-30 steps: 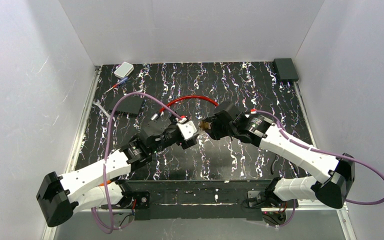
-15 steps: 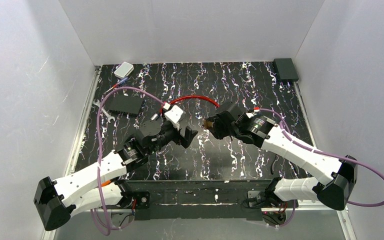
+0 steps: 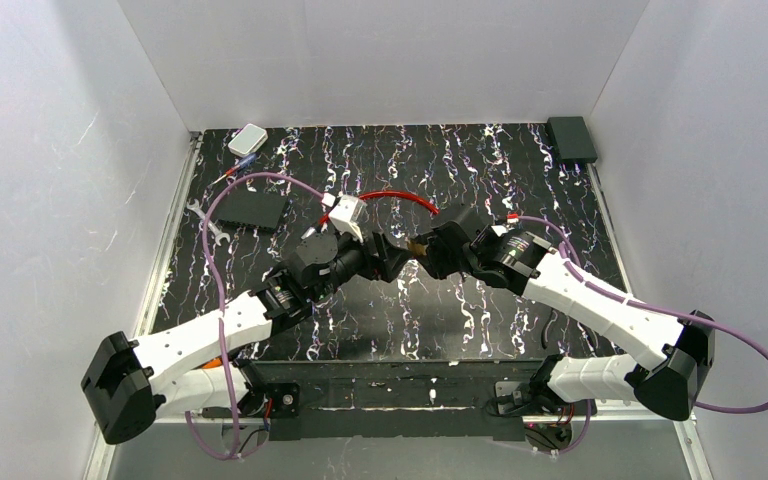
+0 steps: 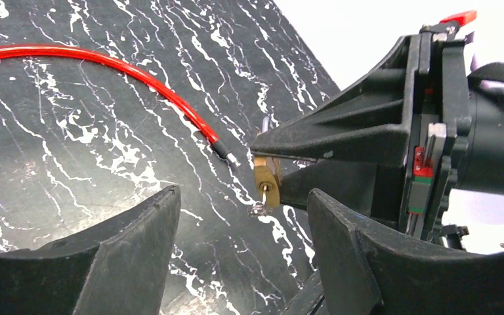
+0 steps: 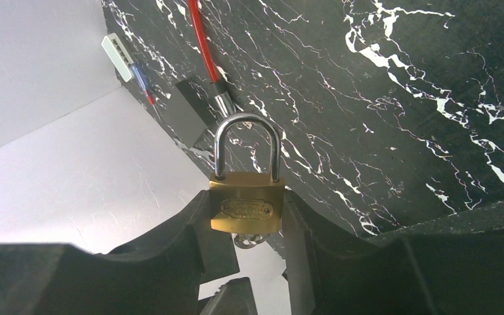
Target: Unlock with the key
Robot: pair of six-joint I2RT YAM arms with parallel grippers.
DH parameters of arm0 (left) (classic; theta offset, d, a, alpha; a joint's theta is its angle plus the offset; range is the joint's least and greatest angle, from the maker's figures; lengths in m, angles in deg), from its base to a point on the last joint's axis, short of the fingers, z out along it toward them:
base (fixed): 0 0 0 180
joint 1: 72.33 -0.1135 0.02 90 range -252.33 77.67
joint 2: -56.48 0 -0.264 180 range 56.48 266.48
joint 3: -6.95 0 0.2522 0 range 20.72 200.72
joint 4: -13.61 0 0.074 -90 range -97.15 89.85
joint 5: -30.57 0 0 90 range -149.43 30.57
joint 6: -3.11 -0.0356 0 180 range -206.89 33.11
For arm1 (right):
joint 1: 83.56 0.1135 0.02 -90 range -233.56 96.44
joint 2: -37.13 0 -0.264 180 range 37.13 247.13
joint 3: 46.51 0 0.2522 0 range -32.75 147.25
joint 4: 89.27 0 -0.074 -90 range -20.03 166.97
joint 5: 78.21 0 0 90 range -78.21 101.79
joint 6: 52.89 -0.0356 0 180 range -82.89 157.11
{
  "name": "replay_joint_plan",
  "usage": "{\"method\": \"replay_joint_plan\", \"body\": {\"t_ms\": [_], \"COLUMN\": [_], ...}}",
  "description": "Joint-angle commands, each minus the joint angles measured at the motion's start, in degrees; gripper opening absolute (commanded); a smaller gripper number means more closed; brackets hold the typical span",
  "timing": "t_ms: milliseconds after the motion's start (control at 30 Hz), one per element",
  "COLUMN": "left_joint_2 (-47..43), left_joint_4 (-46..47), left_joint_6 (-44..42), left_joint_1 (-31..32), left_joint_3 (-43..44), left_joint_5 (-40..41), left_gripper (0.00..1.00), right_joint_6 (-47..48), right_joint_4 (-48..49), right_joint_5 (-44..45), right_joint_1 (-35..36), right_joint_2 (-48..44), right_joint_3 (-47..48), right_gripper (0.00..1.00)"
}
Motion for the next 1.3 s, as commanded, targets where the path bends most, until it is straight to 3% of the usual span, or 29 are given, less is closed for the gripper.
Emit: {"method": "replay_joint_plan", "body": {"t_ms": [0,433,767,833,1067,1267], "left_joint_2": [1.5,5.2,8.7,9.4,10.4,9.3], "left_joint_4": [5.0,8.8,11.2,11.8,12.9,13.4], "left_joint_6": [3.8,5.2,7.0,7.2,7.4,7.5], "left_joint_1": [-0.3,-0.3,-0.3,-0.3,-0.3,-0.3], "left_joint_3": [1.0,1.3,2.0,2.3,2.9,2.1], "left_joint_5": [1.5,1.4,-0.7,-1.2,-2.5,-2.3], "left_gripper": [0.67,0.51,0.48,0.42,0.00,0.00], "right_joint_6": [0.3,0.1,0.3,0.4,0.7,3.6], "right_joint_4": [1.4,2.1,2.1,2.2,2.4,6.3], "right_joint_5": [0.8,0.0,-0.9,-1.0,-0.6,2.8], "right_joint_1": [0.1,0.1,0.1,0.1,0.1,0.1], "right_joint_2": [-1.3,-1.2,-1.4,-1.5,-2.7,-5.9], "right_joint_3": [1.4,2.3,2.9,2.9,2.4,-0.8], "right_gripper": [0.01,0.01,0.01,0.01,0.01,0.01]}}
